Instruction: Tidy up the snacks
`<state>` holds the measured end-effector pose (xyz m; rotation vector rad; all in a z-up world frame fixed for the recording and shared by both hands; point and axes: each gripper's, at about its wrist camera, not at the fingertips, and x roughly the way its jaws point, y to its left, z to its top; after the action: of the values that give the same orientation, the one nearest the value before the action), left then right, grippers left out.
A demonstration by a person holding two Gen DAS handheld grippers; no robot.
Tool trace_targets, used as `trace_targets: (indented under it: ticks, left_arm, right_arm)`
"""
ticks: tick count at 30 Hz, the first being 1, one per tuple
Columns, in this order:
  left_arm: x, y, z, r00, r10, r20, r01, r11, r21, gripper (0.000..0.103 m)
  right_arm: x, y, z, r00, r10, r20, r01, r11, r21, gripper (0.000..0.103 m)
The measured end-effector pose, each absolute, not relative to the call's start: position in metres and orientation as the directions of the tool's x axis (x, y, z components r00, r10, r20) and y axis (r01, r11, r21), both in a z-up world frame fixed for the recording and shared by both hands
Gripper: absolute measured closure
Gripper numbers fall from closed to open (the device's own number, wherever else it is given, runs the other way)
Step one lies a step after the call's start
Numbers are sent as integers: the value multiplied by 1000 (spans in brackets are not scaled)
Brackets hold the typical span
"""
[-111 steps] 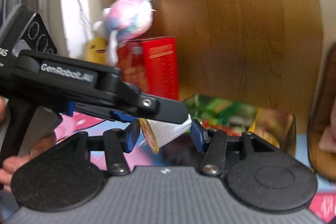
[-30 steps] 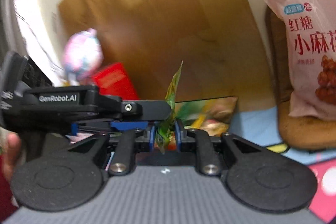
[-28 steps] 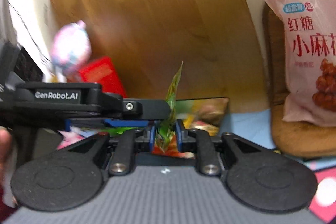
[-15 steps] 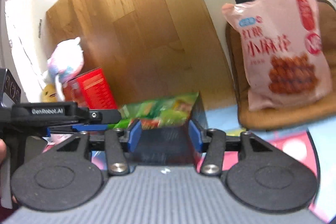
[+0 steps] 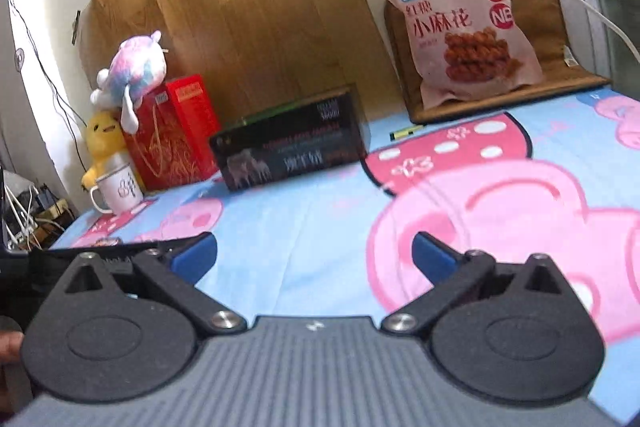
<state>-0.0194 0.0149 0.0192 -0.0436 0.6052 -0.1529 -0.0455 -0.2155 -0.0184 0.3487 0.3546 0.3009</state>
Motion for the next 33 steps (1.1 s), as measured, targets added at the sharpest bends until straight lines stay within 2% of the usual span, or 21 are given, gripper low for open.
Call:
trace_targets:
  ticks: [8, 15, 20, 24, 26, 31, 32, 33]
  left_arm:
    - [-34, 15, 6, 801, -93, -591, 84, 996, -44, 4]
    - [-34, 14, 3, 795, -81, -601, 81, 996, -26, 4]
    - [-30, 14, 2, 788, -78, -611, 87, 996, -15, 3]
    - [-24, 14, 5, 776, -101, -622, 110, 994, -24, 2]
    - [-19, 16, 10, 791, -135, -596, 135, 990, -46, 2]
    - [16, 13, 18, 846, -126, -518, 187, 980, 66, 0]
    - [28, 13, 15, 845, -125, -520, 195, 977, 83, 0]
    - [42, 13, 12, 815, -134, -564, 207, 976, 68, 1]
  right_arm:
    - [-73, -215, -20, 892, 347, -289, -220, 893, 393, 0]
    - [-83, -216, -29, 878, 353, -323, -210, 891, 401, 0]
    - [-83, -222, -28, 886, 351, -304, -213, 889, 405, 0]
    - [-67, -231, -22, 894, 351, -279, -218, 884, 413, 0]
    - [-53, -238, -16, 896, 355, -266, -226, 881, 415, 0]
    - [0, -246, -2, 905, 347, -247, -245, 898, 365, 0]
    - [13, -247, -2, 901, 358, -246, -257, 896, 361, 0]
    - [27, -246, -4, 896, 366, -252, -266, 896, 357, 0]
